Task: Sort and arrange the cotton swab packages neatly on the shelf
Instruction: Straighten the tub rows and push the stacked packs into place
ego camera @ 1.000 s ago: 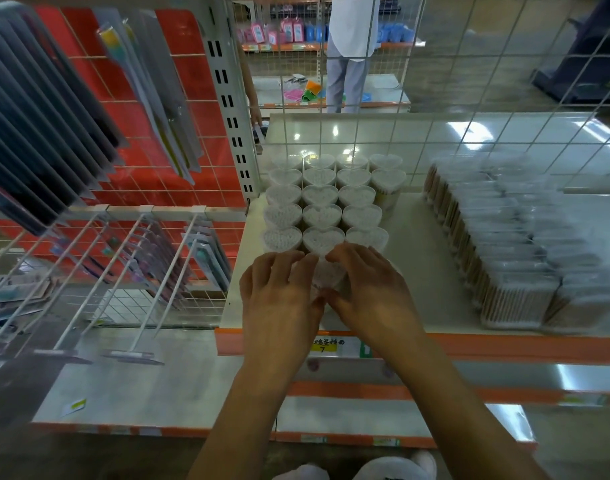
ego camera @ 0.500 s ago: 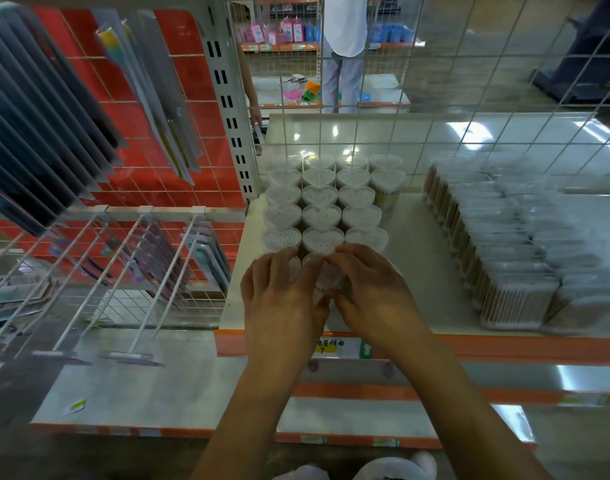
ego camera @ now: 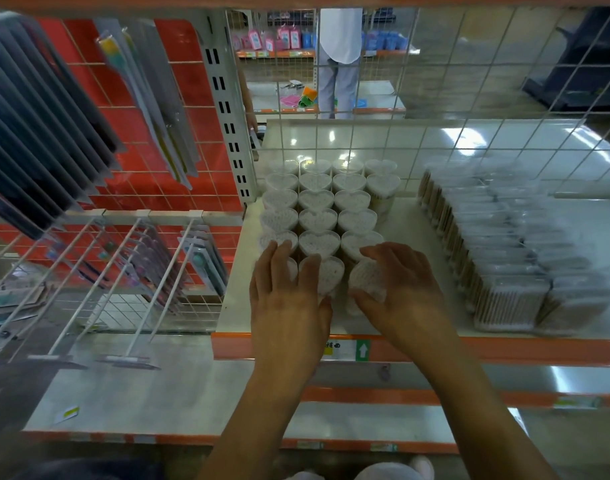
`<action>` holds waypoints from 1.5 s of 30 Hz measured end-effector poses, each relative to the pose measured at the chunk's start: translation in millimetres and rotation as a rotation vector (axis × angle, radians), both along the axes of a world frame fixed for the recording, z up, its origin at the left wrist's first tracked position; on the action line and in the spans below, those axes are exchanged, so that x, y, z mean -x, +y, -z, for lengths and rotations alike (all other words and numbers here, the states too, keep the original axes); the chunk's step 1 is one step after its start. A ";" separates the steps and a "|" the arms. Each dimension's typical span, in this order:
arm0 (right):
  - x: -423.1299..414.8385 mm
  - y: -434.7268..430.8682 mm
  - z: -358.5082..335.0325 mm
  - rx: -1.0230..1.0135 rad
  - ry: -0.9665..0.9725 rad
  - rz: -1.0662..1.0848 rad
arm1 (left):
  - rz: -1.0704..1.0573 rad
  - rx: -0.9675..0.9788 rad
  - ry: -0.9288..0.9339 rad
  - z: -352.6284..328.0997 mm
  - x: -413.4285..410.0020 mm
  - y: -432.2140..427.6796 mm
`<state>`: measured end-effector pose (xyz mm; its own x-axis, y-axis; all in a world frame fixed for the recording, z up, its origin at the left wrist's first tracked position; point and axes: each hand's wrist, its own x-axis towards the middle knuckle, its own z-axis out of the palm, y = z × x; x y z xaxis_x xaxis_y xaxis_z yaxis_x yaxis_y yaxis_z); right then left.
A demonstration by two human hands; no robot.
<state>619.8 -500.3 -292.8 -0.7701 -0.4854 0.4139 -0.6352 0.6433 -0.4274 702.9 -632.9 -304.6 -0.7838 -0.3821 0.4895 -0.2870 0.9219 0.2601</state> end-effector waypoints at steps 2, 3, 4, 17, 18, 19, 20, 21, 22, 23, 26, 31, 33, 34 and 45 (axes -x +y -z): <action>-2.9 0.0 0.6 -0.013 -0.019 0.009 | 0.016 -0.011 0.023 -2.0 -0.1 5.2; -4.1 -0.5 0.6 -0.007 -0.028 0.009 | 0.028 -0.023 0.042 -3.1 -0.4 7.8; -5.2 -1.1 0.6 0.004 -0.037 0.007 | 0.042 -0.038 0.064 -4.1 -0.3 10.4; -9.0 5.5 -20.1 0.225 -0.072 0.058 | 0.204 -0.185 0.162 -6.9 0.1 37.0; -10.1 5.4 -24.3 0.256 -0.073 0.069 | 0.214 -0.191 0.160 -7.1 0.4 39.4; -11.0 5.3 -28.0 0.285 -0.074 0.077 | 0.221 -0.203 0.159 -7.3 0.7 41.9; -11.8 5.3 -31.4 0.311 -0.079 0.081 | 0.224 -0.217 0.162 -7.7 0.8 44.3; -12.9 5.1 -34.5 0.332 -0.089 0.081 | 0.224 -0.229 0.170 -8.4 1.0 46.6; -13.9 5.0 -37.3 0.347 -0.100 0.083 | 0.222 -0.233 0.176 -9.4 1.1 48.7; -14.7 5.1 -39.6 0.355 -0.104 0.088 | 0.219 -0.226 0.174 -10.4 1.7 50.0; -18.4 4.9 -44.4 0.371 -0.134 0.096 | 0.205 -0.170 0.146 -12.3 4.6 50.2; -25.4 4.4 -51.9 0.350 -0.158 0.070 | 0.193 -0.170 0.191 -12.9 7.7 48.8; -28.0 4.3 -54.2 0.325 -0.171 0.061 | 0.189 -0.161 0.178 -13.1 7.9 48.4; -29.1 4.4 -55.5 0.309 -0.160 0.056 | 0.191 -0.154 0.158 -13.3 8.0 47.9; -19.2 12.9 -59.0 0.145 -0.195 -0.225 | 0.328 -0.351 0.097 -22.0 11.0 31.0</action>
